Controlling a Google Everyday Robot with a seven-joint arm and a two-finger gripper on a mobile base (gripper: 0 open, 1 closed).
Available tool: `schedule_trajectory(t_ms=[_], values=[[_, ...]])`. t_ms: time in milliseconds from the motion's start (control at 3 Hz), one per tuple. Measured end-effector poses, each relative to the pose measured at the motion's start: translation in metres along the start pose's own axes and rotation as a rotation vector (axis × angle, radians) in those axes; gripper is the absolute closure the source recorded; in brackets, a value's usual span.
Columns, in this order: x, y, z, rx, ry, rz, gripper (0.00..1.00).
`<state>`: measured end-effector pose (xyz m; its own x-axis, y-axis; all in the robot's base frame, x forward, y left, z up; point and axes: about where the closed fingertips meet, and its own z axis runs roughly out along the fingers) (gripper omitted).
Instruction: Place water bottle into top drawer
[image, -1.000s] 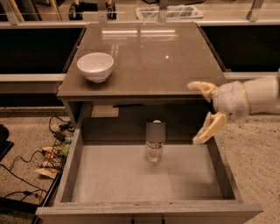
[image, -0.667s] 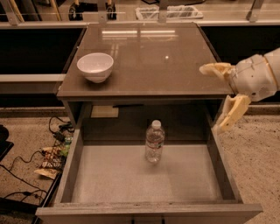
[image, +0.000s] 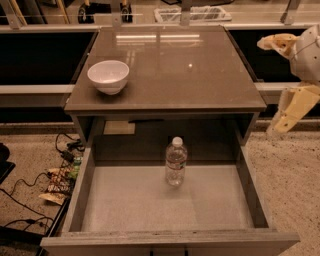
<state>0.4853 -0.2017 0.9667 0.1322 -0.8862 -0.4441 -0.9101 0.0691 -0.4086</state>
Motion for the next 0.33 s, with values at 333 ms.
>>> schedule_trajectory(t_ms=[333], values=[[-0.0003,0.0062,-0.0148,0.152,0.137,0.008,0.00]])
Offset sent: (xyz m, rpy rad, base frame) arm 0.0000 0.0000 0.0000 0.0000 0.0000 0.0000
